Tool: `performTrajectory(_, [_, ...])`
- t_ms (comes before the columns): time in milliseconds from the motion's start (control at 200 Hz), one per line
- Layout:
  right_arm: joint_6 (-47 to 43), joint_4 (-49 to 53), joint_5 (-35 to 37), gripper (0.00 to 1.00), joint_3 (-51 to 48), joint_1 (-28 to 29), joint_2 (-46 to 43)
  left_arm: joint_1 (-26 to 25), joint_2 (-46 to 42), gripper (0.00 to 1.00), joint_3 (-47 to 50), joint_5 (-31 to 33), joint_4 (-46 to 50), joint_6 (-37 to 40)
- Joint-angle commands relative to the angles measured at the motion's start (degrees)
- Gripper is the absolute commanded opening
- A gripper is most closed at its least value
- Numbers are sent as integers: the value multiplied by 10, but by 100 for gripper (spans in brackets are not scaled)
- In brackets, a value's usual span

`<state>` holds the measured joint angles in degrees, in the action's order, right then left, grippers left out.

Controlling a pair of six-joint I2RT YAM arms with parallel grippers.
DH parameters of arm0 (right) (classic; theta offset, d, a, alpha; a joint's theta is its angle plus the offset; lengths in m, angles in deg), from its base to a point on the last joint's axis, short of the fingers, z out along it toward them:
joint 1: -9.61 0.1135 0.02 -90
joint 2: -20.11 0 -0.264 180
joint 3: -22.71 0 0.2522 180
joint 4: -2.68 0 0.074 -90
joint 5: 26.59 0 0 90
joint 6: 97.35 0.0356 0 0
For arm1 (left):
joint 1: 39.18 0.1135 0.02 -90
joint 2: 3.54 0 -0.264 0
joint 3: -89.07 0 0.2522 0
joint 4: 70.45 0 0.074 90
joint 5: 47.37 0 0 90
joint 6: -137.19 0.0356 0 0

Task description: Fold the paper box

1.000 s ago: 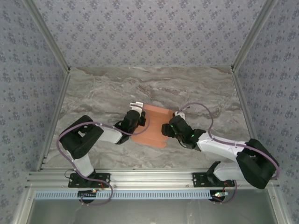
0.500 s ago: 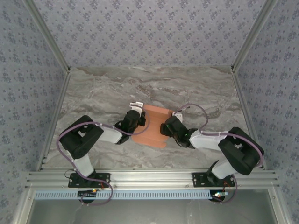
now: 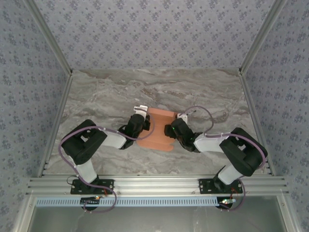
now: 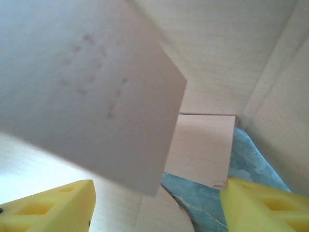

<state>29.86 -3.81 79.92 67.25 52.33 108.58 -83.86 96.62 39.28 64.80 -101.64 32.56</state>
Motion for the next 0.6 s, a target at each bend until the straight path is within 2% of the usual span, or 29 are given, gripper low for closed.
performTrajectory(0, [-32, -40, -10, 69, 4, 4, 0, -4, -11, 14, -4, -2, -10, -1])
performTrajectory(310, [-71, -73, -34, 64, 5, 15, 6, -4, -10, 14, -4, -3, -10, -3])
performTrajectory(595, [-76, -82, -52, 57, 25, 23, 49, -4, -10, 14, -2, -5, -12, -6])
